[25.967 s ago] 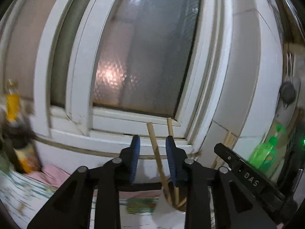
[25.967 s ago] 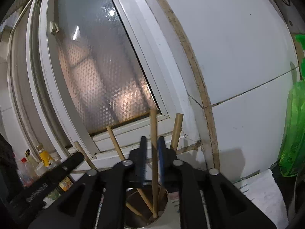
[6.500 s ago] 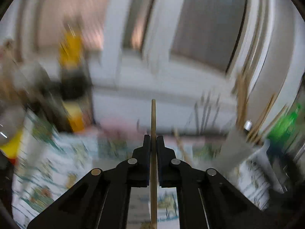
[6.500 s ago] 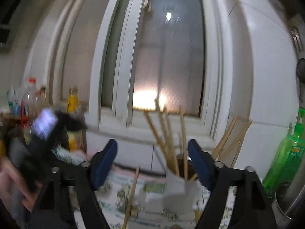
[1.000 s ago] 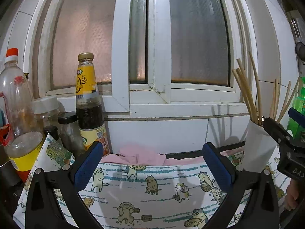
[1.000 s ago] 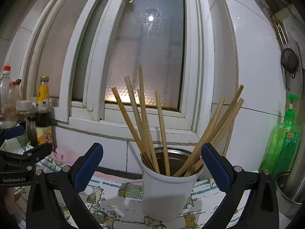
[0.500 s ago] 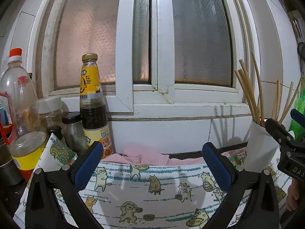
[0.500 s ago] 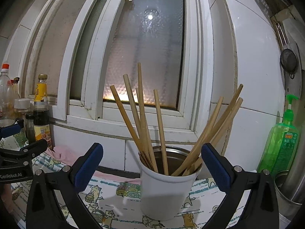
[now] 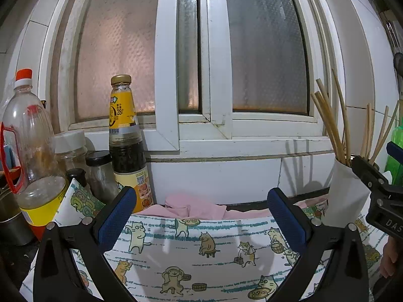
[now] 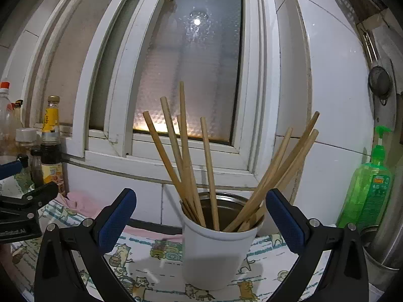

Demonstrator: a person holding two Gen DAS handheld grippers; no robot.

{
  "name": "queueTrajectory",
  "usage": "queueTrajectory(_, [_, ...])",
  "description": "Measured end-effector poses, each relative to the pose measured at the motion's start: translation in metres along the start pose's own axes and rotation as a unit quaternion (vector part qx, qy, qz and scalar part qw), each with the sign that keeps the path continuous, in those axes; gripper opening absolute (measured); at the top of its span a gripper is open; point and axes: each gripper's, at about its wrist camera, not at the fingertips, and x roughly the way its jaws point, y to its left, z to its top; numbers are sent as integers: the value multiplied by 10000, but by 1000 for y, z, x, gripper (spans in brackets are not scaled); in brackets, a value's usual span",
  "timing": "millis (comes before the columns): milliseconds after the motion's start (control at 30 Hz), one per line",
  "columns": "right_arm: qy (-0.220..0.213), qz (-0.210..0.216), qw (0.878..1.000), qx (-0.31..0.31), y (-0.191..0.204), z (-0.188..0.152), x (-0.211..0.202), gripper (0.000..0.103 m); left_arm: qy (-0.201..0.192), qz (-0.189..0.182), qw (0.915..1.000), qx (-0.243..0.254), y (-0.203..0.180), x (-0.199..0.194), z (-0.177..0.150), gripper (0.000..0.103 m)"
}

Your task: Organize utensils

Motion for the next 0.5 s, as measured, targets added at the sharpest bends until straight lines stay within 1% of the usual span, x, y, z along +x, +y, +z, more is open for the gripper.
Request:
queueTrajectory(300, [13, 13, 10000, -15, 0, 0, 2, 103, -58, 26, 10000, 22, 1, -2, 0, 103])
queueTrajectory(500, [10, 4, 10000, -25, -1, -1, 2, 103, -31, 27, 10000, 23, 1, -2, 0, 103])
